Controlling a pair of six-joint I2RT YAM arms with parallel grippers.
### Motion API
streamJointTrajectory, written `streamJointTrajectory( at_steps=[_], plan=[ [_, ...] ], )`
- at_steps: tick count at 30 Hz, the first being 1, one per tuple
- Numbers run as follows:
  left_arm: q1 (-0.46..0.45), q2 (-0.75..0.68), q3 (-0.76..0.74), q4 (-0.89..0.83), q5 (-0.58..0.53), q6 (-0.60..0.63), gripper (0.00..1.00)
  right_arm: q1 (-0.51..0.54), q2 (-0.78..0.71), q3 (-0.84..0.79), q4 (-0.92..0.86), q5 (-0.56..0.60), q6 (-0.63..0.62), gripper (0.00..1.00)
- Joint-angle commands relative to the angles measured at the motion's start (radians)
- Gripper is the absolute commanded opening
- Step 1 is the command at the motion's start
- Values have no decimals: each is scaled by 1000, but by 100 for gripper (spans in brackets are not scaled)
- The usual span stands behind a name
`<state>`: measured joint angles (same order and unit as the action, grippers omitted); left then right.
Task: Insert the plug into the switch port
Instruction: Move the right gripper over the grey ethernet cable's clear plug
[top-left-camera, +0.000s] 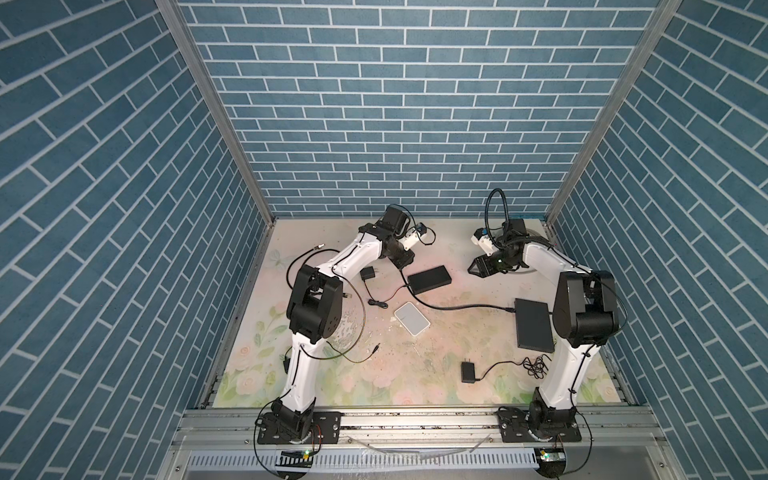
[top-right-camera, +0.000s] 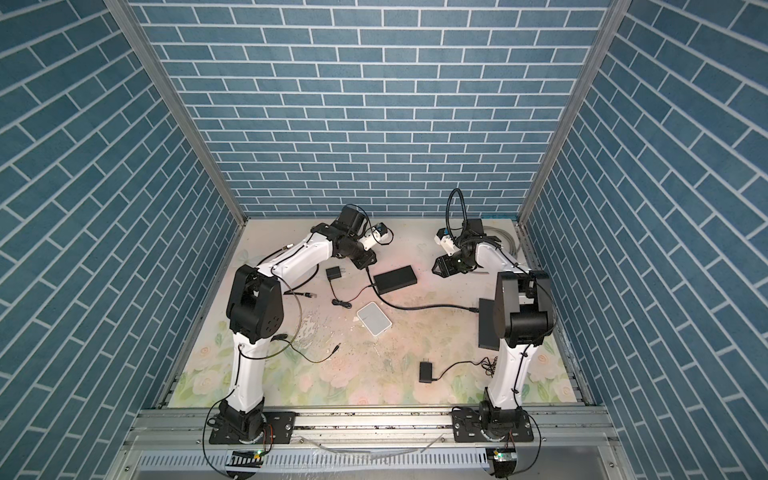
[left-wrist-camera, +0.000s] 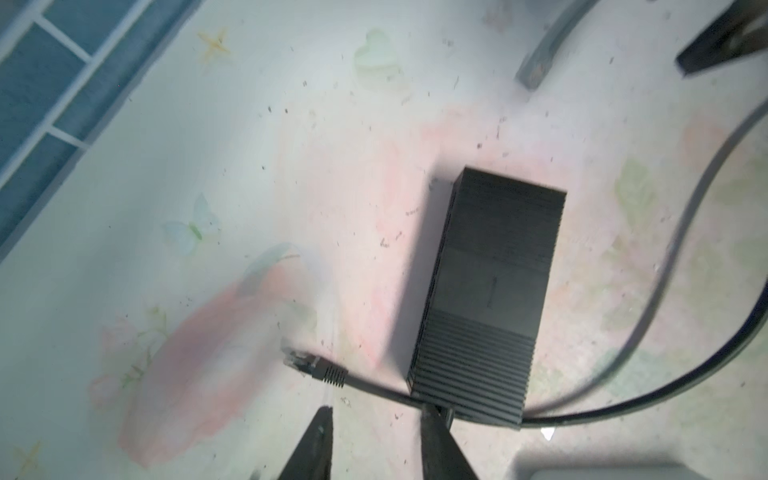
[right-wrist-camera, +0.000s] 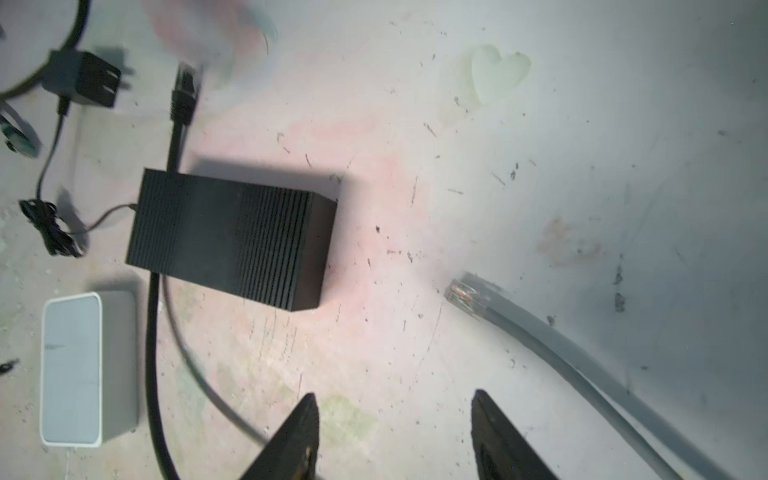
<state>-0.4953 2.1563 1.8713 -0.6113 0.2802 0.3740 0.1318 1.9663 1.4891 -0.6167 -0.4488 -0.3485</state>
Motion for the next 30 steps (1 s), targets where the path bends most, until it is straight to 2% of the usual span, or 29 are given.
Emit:
streamJointTrajectory(
  at_steps=[1,6,13,18,23,27,30],
  plan=[
    [-2,-25,-24,56,62,-92,37,-3,54,97,-190,93,-213,59],
    [-2,-25,-15,20,82,-81,37,-12,94,117,-173,106,-298,60],
    [-2,-24,-24,5,87,-90,37,-38,172,178,-98,136,-297,61],
    [-3,-42,-45,8,85,-112,37,-37,262,223,-161,152,-325,59],
    [-2,-73,-52,15,70,-123,37,-37,263,201,-184,148,-325,47],
    [-3,-77,-32,22,58,-164,37,-35,202,168,-192,79,-305,28],
    [-5,-77,-27,51,82,-209,36,-31,152,119,-137,23,-274,23]
  ],
)
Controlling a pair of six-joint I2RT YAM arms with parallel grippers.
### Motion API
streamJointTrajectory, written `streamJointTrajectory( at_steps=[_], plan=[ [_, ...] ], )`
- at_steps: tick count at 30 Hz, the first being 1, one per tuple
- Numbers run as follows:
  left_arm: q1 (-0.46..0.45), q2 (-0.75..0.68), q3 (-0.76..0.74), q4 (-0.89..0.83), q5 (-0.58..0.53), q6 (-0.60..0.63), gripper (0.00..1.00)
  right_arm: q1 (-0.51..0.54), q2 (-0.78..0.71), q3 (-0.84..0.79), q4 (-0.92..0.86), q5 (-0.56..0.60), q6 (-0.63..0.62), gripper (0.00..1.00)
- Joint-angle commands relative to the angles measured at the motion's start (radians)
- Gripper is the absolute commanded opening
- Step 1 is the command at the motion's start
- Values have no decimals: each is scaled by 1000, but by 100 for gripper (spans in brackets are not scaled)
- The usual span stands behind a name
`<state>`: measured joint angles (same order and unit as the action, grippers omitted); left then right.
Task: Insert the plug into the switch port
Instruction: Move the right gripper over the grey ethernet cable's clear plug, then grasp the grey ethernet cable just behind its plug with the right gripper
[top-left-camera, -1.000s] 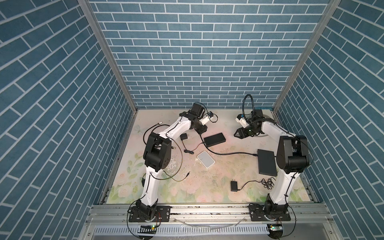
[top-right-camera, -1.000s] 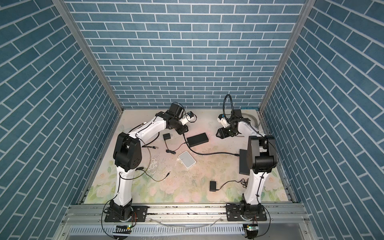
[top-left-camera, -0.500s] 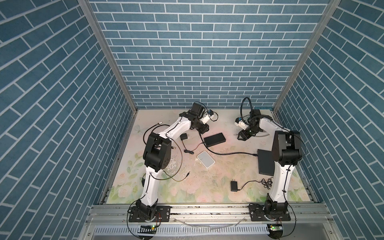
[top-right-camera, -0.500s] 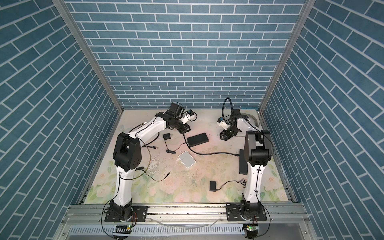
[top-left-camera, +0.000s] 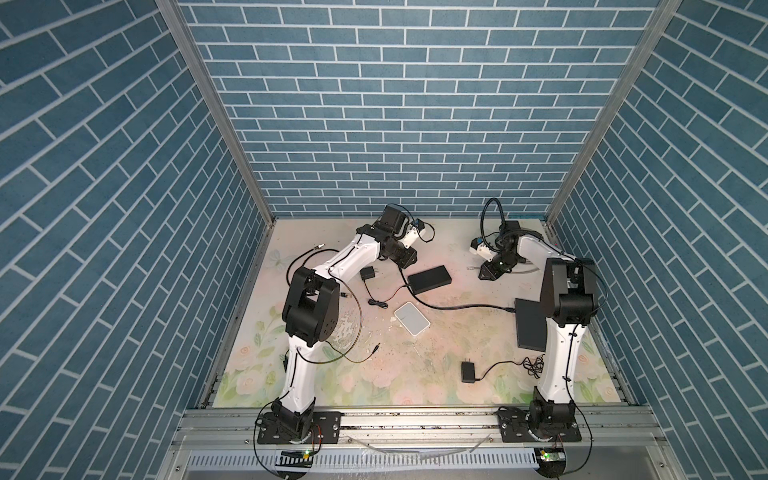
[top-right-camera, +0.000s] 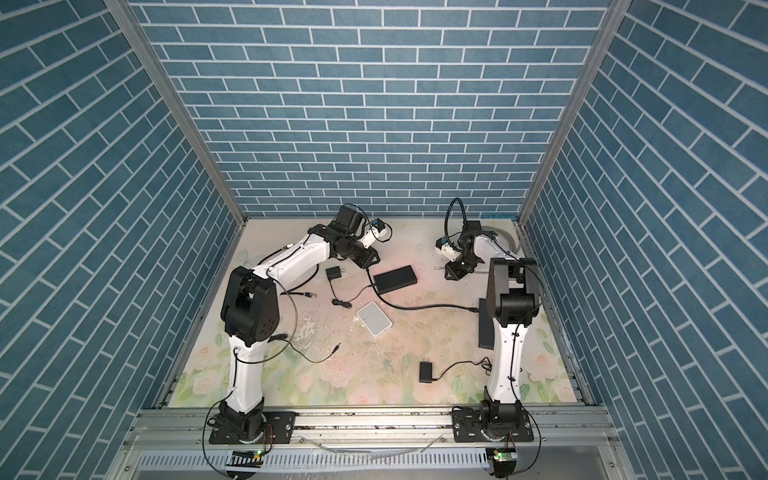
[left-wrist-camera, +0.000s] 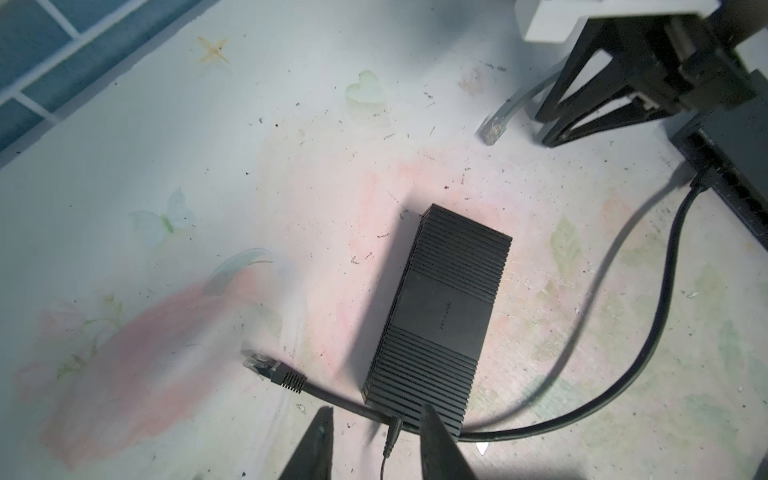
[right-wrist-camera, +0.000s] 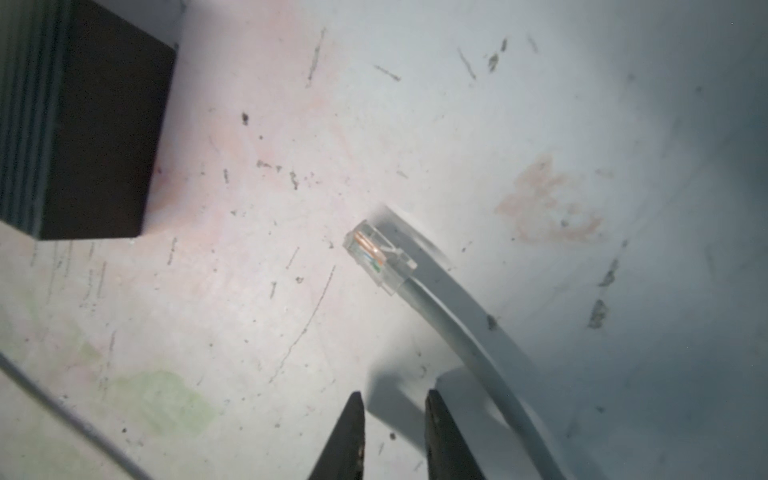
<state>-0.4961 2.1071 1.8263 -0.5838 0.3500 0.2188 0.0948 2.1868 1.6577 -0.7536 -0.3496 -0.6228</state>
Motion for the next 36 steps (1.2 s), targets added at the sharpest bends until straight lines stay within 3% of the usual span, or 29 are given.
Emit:
streamJointTrajectory(
  at_steps=[1,8,9,12,16,24,28,32,36],
  plan=[
    [-10,-26,19,37,22,-69,36,9,-81,-61,19,-89,12,21],
    [-96,60,116,31,36,-99,36,16,-131,-111,100,-143,63,19],
    [-105,82,146,14,36,-99,36,16,-141,-121,118,-137,68,23],
    [-117,126,210,-29,20,-107,35,13,-158,-138,201,-47,94,46],
    [-117,123,202,-31,22,-95,35,12,-95,-36,132,0,60,57],
    [-114,82,136,-24,7,-65,35,-3,35,40,-55,48,-59,59],
    [-113,77,131,-22,2,-61,35,-14,87,95,-112,59,-57,50],
    [-113,70,130,-30,-6,-55,36,-12,66,88,-111,57,-52,46],
    [-111,68,142,-37,-11,-46,35,-11,-66,21,-15,10,-23,53]
  ],
)
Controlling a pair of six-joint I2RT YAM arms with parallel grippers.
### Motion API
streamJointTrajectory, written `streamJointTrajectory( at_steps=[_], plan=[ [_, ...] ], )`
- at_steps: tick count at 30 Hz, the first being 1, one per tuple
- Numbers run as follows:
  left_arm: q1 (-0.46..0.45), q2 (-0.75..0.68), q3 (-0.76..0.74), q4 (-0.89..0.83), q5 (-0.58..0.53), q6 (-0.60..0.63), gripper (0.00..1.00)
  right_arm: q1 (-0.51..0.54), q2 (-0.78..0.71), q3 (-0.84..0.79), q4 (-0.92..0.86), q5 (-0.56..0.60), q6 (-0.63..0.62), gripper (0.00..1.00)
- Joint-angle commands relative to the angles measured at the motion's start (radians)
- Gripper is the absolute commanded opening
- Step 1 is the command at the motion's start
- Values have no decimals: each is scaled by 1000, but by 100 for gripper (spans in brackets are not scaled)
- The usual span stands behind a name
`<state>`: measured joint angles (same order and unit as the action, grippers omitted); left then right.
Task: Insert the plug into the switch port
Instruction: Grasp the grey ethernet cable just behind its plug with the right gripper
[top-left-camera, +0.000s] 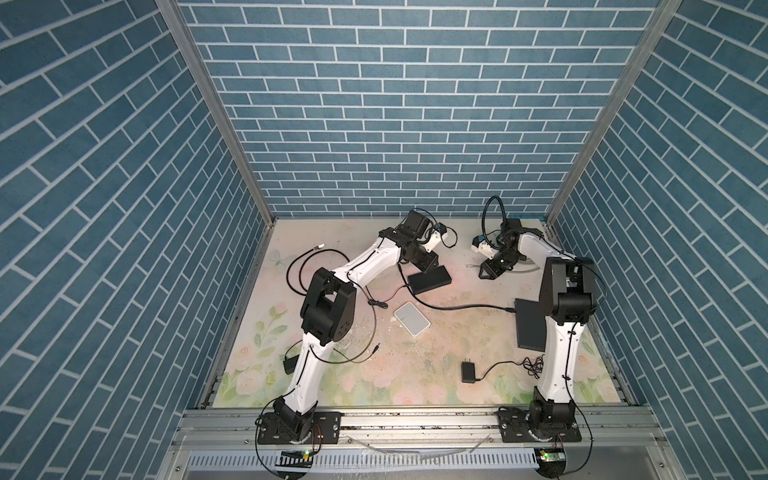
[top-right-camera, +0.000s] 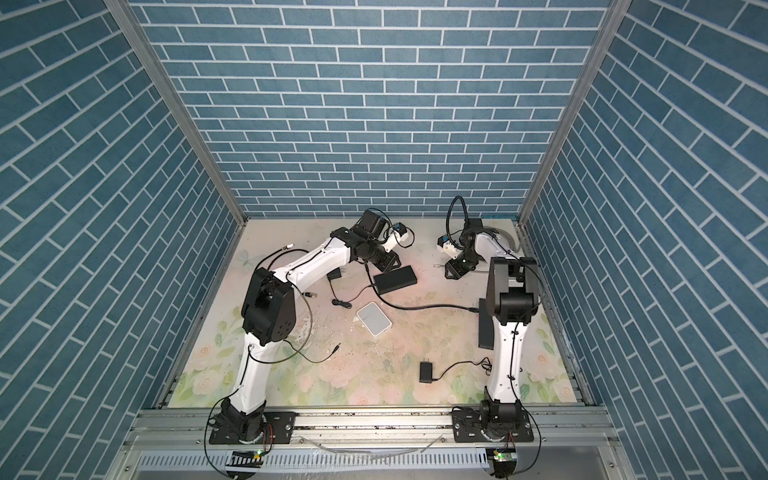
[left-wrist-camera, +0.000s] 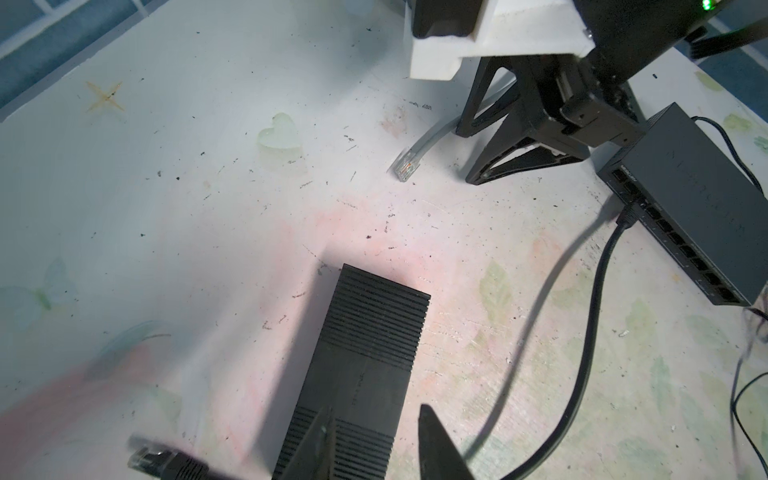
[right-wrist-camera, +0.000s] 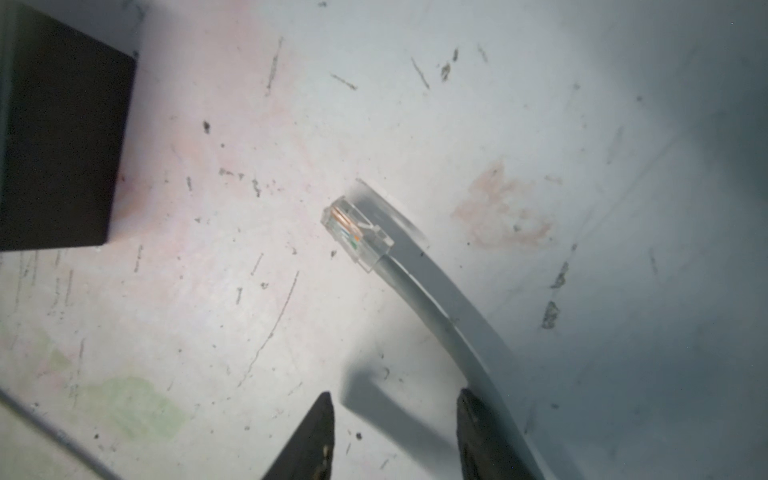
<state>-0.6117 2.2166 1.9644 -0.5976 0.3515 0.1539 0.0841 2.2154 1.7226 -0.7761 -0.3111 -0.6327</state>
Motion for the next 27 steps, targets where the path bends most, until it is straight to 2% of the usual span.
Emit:
streamJointTrajectory(
  at_steps=[1,6,11,17,21,25,27],
  plan=[
    [6,-39,13,-25,-10,19,35,0,-121,-54,34,-40,-8,55],
    [6,-18,51,-37,-5,15,35,-5,-152,-32,107,-20,-3,62],
    [6,-14,52,-48,-5,24,36,-21,-30,83,1,10,-39,64],
    [7,-21,39,-54,-8,36,35,-32,102,140,-68,17,-54,63],
    [10,-27,33,-56,-12,39,35,-30,139,163,-148,25,-67,54],
    [13,-35,30,-41,-20,22,36,-30,100,117,-155,-19,-71,24],
    [12,-34,37,-35,-13,0,35,-27,66,69,-119,-20,-59,23]
  ],
)
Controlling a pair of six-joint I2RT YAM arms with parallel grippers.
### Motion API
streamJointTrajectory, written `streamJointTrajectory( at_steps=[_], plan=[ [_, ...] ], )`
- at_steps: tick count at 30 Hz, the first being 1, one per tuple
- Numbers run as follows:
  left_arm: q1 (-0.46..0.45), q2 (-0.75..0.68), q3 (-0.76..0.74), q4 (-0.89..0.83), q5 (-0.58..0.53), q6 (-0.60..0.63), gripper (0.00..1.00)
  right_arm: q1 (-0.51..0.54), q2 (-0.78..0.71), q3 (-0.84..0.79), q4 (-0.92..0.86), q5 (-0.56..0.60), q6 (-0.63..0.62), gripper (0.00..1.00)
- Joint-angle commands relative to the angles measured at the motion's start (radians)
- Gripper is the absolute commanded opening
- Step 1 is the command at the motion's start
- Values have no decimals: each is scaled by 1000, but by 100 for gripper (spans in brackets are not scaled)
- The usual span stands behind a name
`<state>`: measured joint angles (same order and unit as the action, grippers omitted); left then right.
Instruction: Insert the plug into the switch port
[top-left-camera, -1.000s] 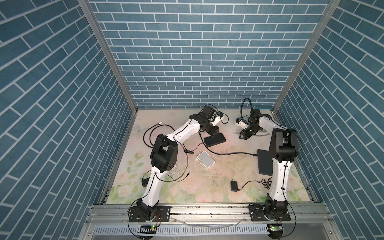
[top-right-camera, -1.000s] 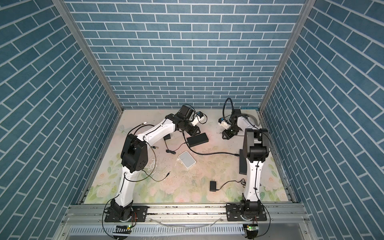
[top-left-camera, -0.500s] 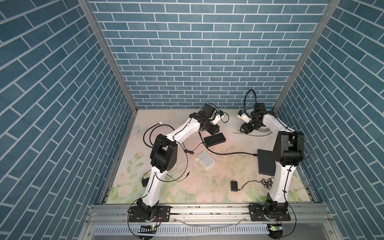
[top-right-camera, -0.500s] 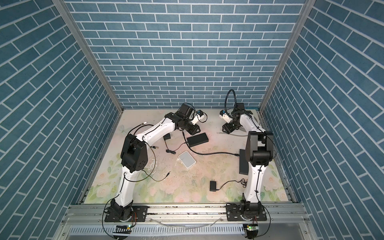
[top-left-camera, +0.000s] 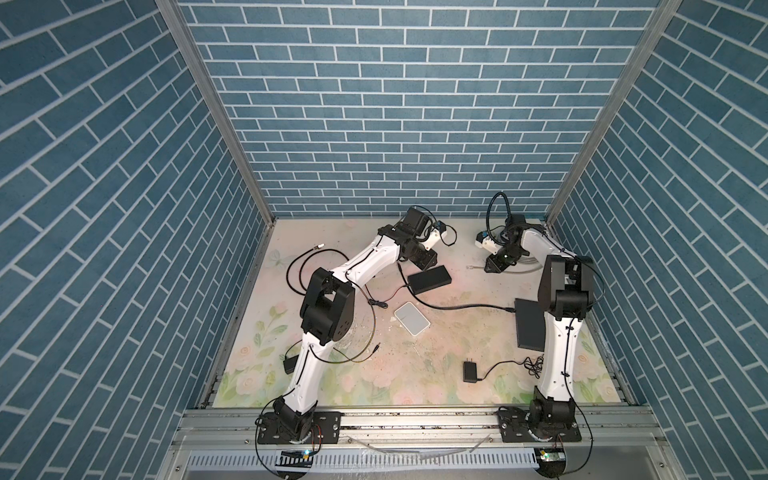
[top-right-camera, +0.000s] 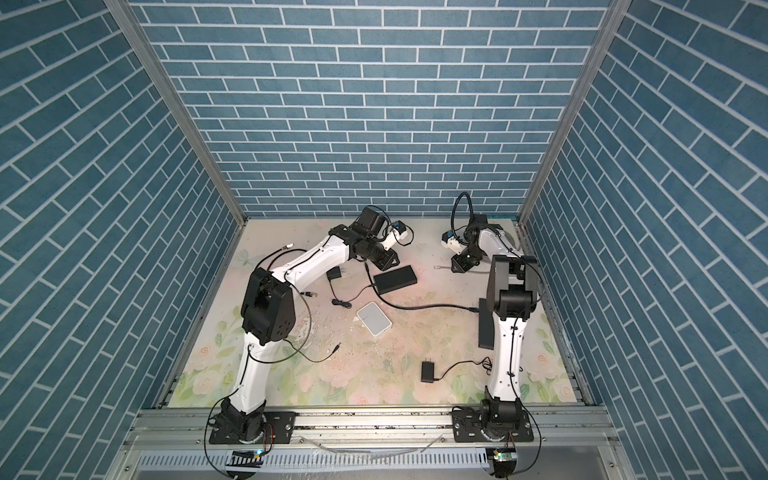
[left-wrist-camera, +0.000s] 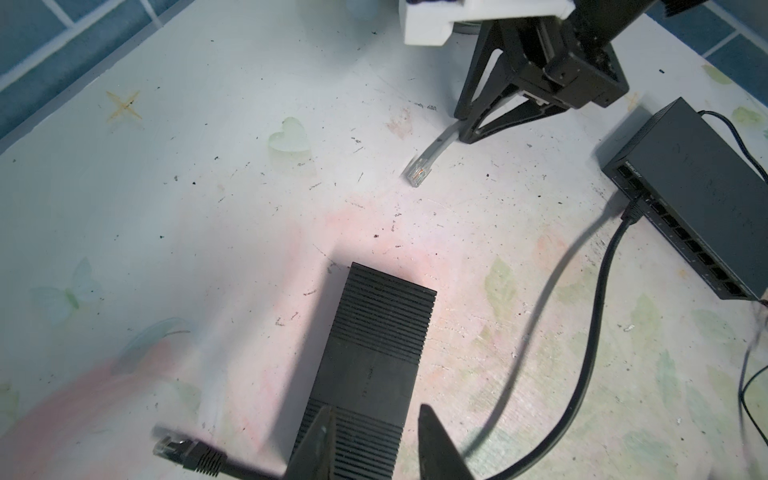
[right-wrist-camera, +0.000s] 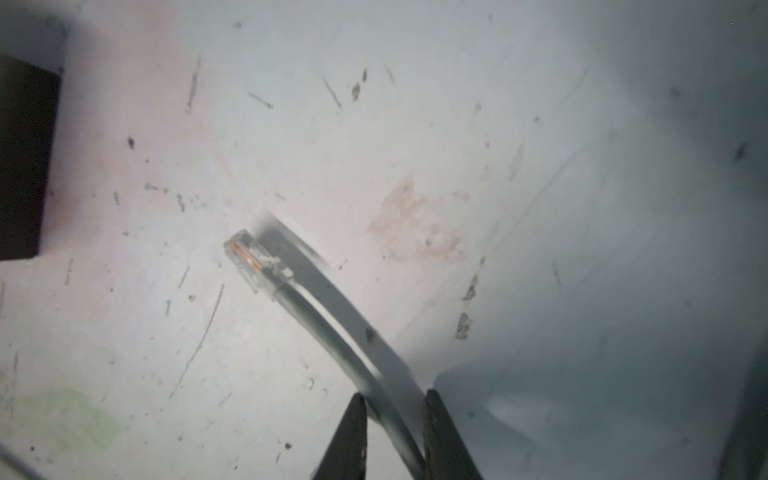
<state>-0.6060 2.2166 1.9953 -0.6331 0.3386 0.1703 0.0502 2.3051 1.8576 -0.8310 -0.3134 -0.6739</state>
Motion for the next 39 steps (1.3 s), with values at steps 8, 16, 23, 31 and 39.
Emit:
streamJointTrajectory(
  at_steps=[8,16,23,31,39],
  plan=[
    [-67,17,37,96,-10,-189,35,34,-224,-279,137,-111,53,1],
    [-109,140,95,197,-70,-389,35,45,-304,-379,223,-185,107,0],
    [-93,151,39,314,-59,-498,38,46,-326,-414,246,-221,126,0],
    [9,190,-26,536,194,-773,41,57,-364,-453,270,-261,125,1],
    [26,280,-12,683,341,-969,41,80,-405,-526,324,-289,141,1]
  ],
)
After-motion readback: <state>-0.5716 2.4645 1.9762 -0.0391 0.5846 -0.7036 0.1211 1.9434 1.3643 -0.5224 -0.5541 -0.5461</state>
